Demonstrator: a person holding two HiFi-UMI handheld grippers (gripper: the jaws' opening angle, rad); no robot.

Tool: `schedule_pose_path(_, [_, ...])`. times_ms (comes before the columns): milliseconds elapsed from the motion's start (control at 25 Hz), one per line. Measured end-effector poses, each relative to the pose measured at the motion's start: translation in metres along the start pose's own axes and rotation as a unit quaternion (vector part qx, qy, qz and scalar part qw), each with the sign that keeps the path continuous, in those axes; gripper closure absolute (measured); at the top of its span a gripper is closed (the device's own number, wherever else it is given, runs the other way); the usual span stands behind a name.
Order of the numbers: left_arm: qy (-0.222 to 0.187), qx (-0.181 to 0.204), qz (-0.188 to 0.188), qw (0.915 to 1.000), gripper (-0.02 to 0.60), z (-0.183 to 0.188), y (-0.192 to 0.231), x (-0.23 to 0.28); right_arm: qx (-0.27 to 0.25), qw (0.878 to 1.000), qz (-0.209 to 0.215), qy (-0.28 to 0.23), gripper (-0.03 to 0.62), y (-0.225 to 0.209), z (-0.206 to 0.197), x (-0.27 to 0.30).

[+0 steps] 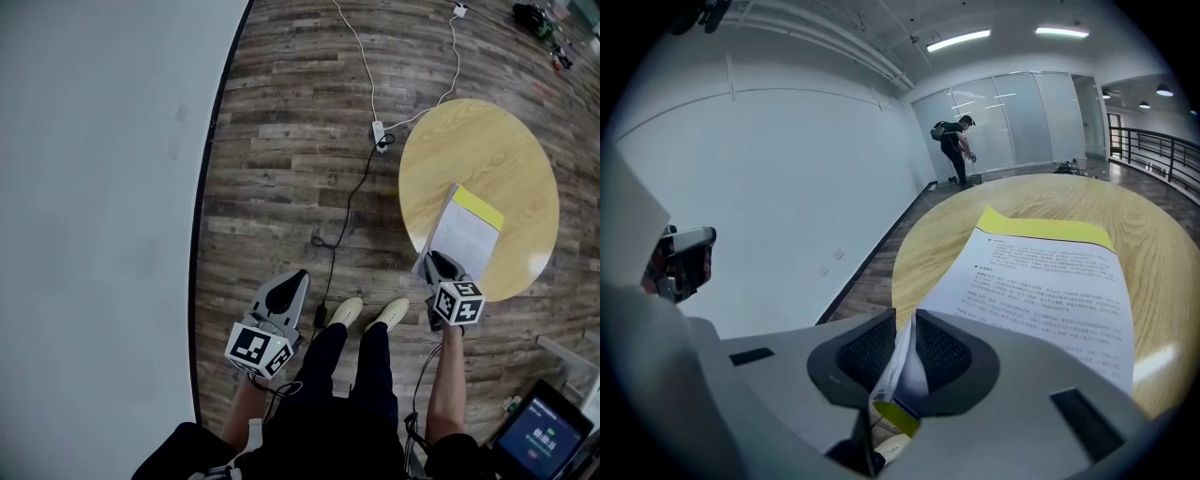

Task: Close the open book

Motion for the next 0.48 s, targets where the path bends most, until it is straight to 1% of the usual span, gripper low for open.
schedule_pose_path(160, [-0.004, 0.002, 0.001, 1.0000, 0.583, 0.0067, -0.0002, -0.0029, 0.001, 1.000, 0.000, 0.000, 0.529, 0.0047, 0.0042, 0.0005])
schedule_pose_path(200, [-0.005, 0.003, 0.001, 1.0000, 0.583, 0.0075, -0.0009, -0.0035, 0.008, 1.000, 0.003, -0.003, 0.488, 0.0048, 0.0043, -0.0004])
schedule_pose_path(240, [-0.006, 0.004, 0.000, 1.0000, 0.583, 0.0079, -0.0015, -0.0035, 0.016, 1.000, 0.006, -0.006, 0.433, 0.0042, 0.0037, -0.0008])
schedule_pose_path(280, [-0.007, 0.005, -0.001, 1.0000, 0.583, 0.0081, -0.0020, -0.0029, 0.023, 1.000, 0.007, -0.008, 0.405, 0.0029, 0.0028, -0.0010])
schedule_pose_path(320, [-0.008, 0.006, -0.002, 0.9999, 0.583, 0.0082, -0.0024, -0.0022, 0.028, 1.000, 0.008, -0.008, 0.390, 0.0015, 0.0017, -0.0013])
schedule_pose_path(480, [-0.012, 0.010, -0.005, 0.9999, 0.583, 0.0112, -0.0060, -0.0015, 0.029, 1.000, 0.005, -0.009, 0.390, -0.0009, 0.0004, -0.0068])
Point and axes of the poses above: the fingertips, and each gripper's own axes: x forward along the fingers, y to its left, z out of its top, the point moved 6 cm from there along -x, backward along the fingers, and after that the axes turned 14 degrees about z, right-handed, at the moved point
